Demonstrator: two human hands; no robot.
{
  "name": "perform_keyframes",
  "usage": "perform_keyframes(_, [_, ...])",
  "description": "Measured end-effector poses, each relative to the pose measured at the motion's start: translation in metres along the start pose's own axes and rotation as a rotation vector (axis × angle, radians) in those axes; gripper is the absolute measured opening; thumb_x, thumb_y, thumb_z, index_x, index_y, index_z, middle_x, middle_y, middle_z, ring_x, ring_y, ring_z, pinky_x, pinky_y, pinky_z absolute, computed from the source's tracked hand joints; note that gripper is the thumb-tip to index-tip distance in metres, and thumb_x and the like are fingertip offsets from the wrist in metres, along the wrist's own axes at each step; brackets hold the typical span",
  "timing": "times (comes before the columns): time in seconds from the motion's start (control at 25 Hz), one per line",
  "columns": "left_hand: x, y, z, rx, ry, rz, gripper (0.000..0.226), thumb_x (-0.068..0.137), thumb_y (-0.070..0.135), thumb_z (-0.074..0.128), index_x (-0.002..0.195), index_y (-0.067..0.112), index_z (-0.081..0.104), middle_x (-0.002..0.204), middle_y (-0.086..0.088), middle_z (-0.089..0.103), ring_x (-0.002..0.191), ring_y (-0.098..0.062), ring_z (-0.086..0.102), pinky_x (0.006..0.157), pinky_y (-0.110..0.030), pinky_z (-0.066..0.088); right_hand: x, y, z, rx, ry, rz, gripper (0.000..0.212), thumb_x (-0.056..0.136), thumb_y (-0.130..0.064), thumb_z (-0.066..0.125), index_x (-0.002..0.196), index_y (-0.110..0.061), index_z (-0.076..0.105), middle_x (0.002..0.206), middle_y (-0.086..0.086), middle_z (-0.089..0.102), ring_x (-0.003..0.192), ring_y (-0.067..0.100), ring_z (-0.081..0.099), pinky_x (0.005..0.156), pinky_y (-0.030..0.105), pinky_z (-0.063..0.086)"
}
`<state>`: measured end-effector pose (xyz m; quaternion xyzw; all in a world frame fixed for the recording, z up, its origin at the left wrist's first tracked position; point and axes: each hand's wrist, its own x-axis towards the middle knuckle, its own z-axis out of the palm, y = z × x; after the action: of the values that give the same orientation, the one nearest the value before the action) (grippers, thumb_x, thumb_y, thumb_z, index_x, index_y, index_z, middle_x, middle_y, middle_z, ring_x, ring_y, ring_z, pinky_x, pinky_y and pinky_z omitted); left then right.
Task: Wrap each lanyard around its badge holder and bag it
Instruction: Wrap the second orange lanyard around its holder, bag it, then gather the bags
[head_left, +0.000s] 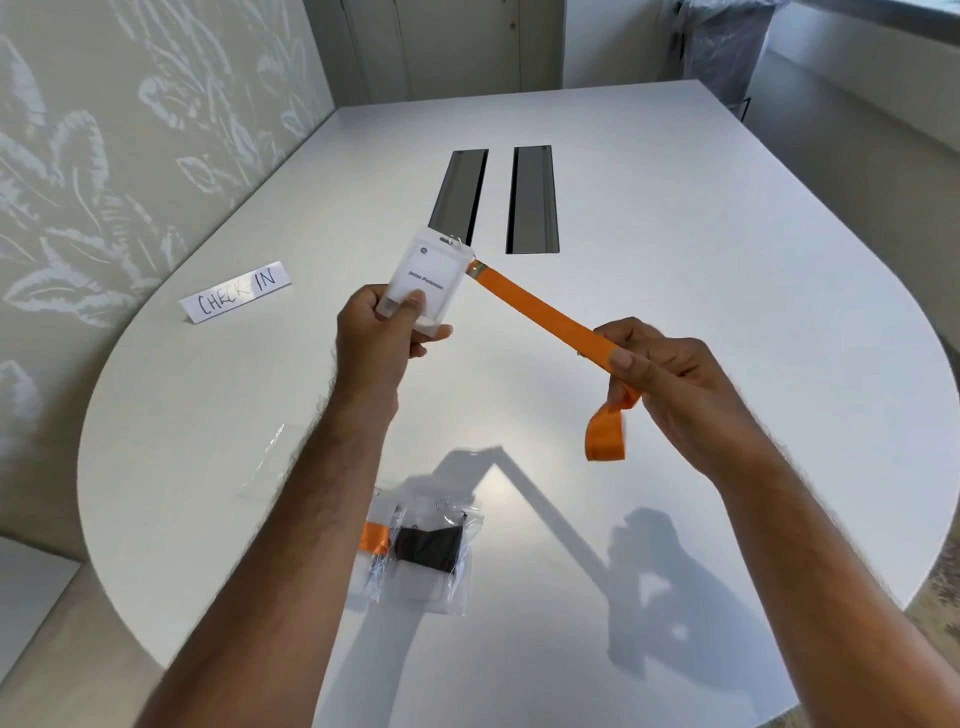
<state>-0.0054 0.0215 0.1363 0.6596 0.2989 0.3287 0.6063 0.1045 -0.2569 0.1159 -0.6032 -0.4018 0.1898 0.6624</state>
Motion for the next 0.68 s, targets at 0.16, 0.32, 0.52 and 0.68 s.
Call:
perform_keyframes(0.16, [0.003, 0.004, -0.007, 0.06, -0.009, 0.057, 0.017, 0.1, 0.021, 0.065, 0.114, 0.011, 0.061, 0.11, -0.007, 0.078, 0.074, -0.024, 0.081, 0.058, -0.028, 0.051, 0.0, 0.009, -0.006, -0.257, 0.011, 0.083, 0.038, 0.099, -0.042, 0.069, 0.073, -0.017, 0.081, 0.108, -0.004, 0.074, 0.103, 0.018, 0.071, 0.082, 0.034, 0.051])
perform_keyframes(0.32, [-0.006, 0.011, -0.004, 0.096, -0.041, 0.101, 0.023, 0.102, 0.025, 0.065, 0.119, 0.011, 0.061, 0.113, -0.002, 0.076, 0.074, -0.02, 0.081, 0.061, -0.029, 0.054, 0.005, 0.015, -0.007, -0.492, -0.108, 0.199, 0.034, 0.094, -0.05, 0.07, 0.073, -0.028, 0.083, 0.103, -0.012, 0.076, 0.101, 0.008, 0.071, 0.089, 0.029, 0.048])
perform_keyframes(0.52, [-0.016, 0.021, -0.001, 0.121, -0.157, 0.128, 0.023, 0.101, 0.029, 0.068, 0.119, 0.015, 0.064, 0.112, 0.001, 0.077, 0.076, -0.022, 0.081, 0.065, -0.033, 0.054, 0.013, 0.034, -0.009, -0.683, -0.237, 0.392, 0.039, 0.094, -0.051, 0.07, 0.121, -0.023, 0.078, 0.131, -0.007, 0.072, 0.123, 0.013, 0.065, 0.106, 0.034, 0.051])
perform_keyframes(0.68, [-0.026, 0.018, 0.009, 0.191, -0.3, 0.148, 0.035, 0.098, 0.038, 0.071, 0.125, 0.016, 0.065, 0.123, -0.001, 0.075, 0.08, -0.023, 0.081, 0.063, -0.028, 0.055, 0.018, 0.044, 0.011, -0.573, -0.037, 0.333, 0.072, 0.098, -0.047, 0.068, 0.159, -0.022, 0.039, 0.164, -0.004, 0.045, 0.147, 0.014, 0.045, 0.119, 0.041, 0.043])
